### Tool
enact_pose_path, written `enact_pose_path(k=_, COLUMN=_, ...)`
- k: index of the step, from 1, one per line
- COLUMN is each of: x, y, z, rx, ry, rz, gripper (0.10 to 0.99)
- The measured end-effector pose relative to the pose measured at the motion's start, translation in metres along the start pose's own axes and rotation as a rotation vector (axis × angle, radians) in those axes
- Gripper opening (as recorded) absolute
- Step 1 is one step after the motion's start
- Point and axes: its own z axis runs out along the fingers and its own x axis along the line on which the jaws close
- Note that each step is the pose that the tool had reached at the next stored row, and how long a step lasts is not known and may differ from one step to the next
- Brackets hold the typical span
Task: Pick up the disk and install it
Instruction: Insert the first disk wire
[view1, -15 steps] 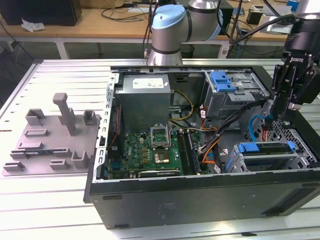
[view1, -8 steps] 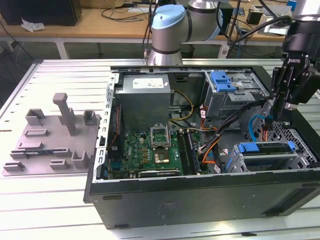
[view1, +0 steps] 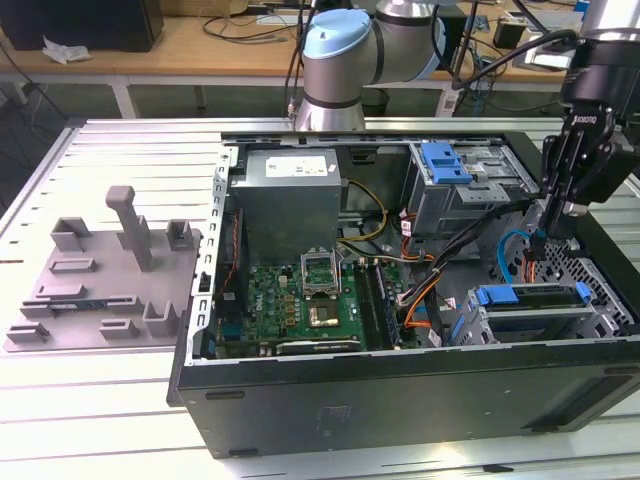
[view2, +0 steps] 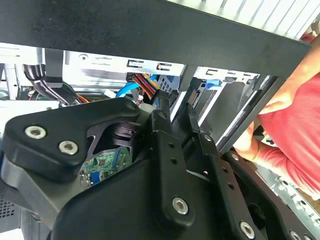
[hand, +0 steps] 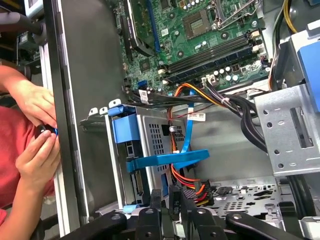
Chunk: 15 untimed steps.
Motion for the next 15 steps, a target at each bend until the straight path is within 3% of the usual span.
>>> enact_pose_path(k=8, x=-0.0009, y=-0.0004, z=0.0014, rx=0.000, ry=-0.0001, rz=0.000, gripper=0.290)
enact_pose_path(k=12, x=-0.0012, y=-0.0004, z=0.0019, rx=0.000, ry=0.0001, rz=0.000, gripper=0.169)
enact_pose_path(k=15, x=-0.0013, y=-0.0004, z=0.0021, rx=0.000, ry=0.0002, rz=0.000, gripper=0.169)
